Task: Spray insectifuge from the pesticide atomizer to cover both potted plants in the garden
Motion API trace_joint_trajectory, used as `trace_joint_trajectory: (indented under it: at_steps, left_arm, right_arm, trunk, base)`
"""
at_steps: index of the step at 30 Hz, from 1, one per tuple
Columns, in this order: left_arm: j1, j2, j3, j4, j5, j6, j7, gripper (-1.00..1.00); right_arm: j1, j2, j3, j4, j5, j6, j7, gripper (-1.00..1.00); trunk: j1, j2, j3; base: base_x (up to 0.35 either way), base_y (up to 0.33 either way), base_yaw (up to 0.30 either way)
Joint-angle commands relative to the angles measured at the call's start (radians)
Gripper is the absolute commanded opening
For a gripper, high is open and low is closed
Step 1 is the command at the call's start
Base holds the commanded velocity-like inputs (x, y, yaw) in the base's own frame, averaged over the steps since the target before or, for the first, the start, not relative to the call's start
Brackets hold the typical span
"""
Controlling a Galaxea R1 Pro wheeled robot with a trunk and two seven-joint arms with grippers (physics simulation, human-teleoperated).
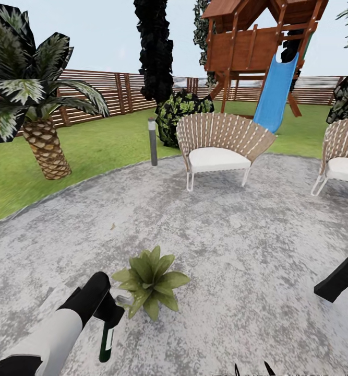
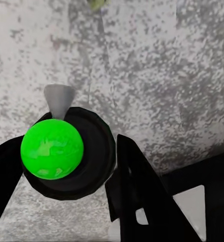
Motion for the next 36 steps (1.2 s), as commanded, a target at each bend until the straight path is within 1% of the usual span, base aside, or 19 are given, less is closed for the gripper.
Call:
trace_joint_trajectory:
  at_steps: [1,3,5,8,10,12,15,18,21,24,25,26,33,36]
  left_arm:
    - [-0.001,-0.005,-0.034,-0.002,-0.011,0.005,-0.009,-1.0]
    - [-0.002,-0.011,-0.063,-0.002,-0.009,0.009,-0.01,-1.0]
    - [-0.002,-0.013,-0.08,-0.001,-0.008,0.015,-0.012,-1.0]
    - [0.001,-0.009,-0.087,0.014,-0.008,0.017,-0.014,-1.0]
    - [0.002,0.0,-0.089,0.042,-0.008,0.017,-0.015,-1.0]
    - [0.001,0.004,-0.088,0.049,-0.008,0.017,-0.015,-1.0]
    - [-0.001,0.004,-0.086,0.051,-0.008,0.017,-0.015,-1.0]
    - [-0.022,0.001,-0.084,0.052,-0.008,0.018,-0.016,-1.0]
    - [-0.076,-0.005,-0.084,0.07,-0.007,0.022,-0.016,-1.0]
    - [-0.121,-0.006,-0.085,0.12,-0.007,0.026,-0.016,-1.0]
    - [-0.144,-0.004,-0.085,0.15,-0.007,0.026,-0.016,-1.0]
    - [-0.154,-0.003,-0.085,0.166,-0.006,0.026,-0.016,-1.0]
    - [-0.152,0.005,-0.091,0.185,-0.008,0.021,-0.016,-1.0]
    - [-0.15,0.005,-0.093,0.185,-0.009,0.019,-0.016,-1.0]
  right_arm:
    - [-0.001,0.0,-0.002,0.001,0.011,-0.002,-0.01,1.0]
    - [-0.001,0.0,-0.002,0.001,0.011,-0.002,-0.01,1.0]
    - [-0.001,0.0,-0.002,0.001,0.011,-0.002,-0.01,1.0]
    - [-0.001,0.0,-0.002,0.001,0.011,-0.002,-0.01,1.0]
    - [-0.001,0.0,-0.002,0.002,0.011,-0.002,-0.01,1.0]
    - [-0.001,0.0,-0.002,0.002,0.012,-0.001,-0.01,1.0]
    - [-0.001,0.0,-0.002,0.003,0.014,-0.001,-0.009,1.0]
    - [0.0,0.0,-0.002,0.003,0.014,-0.001,-0.008,1.0]
    - [-0.001,0.0,-0.001,0.004,0.014,-0.001,-0.008,1.0]
    - [0.0,0.0,0.0,0.004,0.014,-0.001,-0.008,1.0]
    - [0.0,0.0,-0.001,0.004,0.014,-0.001,-0.008,1.0]
    - [0.0,0.0,0.0,0.004,0.015,-0.001,-0.008,1.0]
    - [-0.001,0.0,0.0,0.004,0.015,0.0,-0.008,1.0]
    - [-0.001,0.0,0.0,0.004,0.016,0.0,-0.008,1.0]
  trunk:
    - [0.0,0.0,-0.001]
    - [0.0,0.0,-0.001]
    - [0.0,0.0,-0.001]
    - [0.0,0.0,-0.001]
    - [0.0,0.0,-0.001]
    - [0.0,0.0,-0.001]
    - [0.0,0.0,-0.001]
    - [0.0,0.0,-0.001]
    - [0.0,0.0,-0.001]
    - [0.0,0.0,-0.001]
    - [0.0,0.0,-0.001]
    - [0.0,0.0,-0.001]
    - [0.0,0.0,-0.001]
    - [0.0,0.0,-0.001]
  base:
    - [0.0,0.0,-0.238]
    - [0.0,0.0,-0.268]
    - [0.0,0.0,-0.289]
    - [0.0,0.0,-0.285]
    - [0.0,0.0,-0.101]
    - [0.0,0.0,-0.025]
    - [0.0,0.0,-0.007]
    - [0.0,0.0,0.0]
    - [0.0,0.0,0.0]
    - [0.0,0.0,0.0]
    - [0.0,0.0,0.0]
    - [0.0,0.0,0.0]
    - [-0.004,0.0,0.0]
    - [-0.226,0.0,0.0]
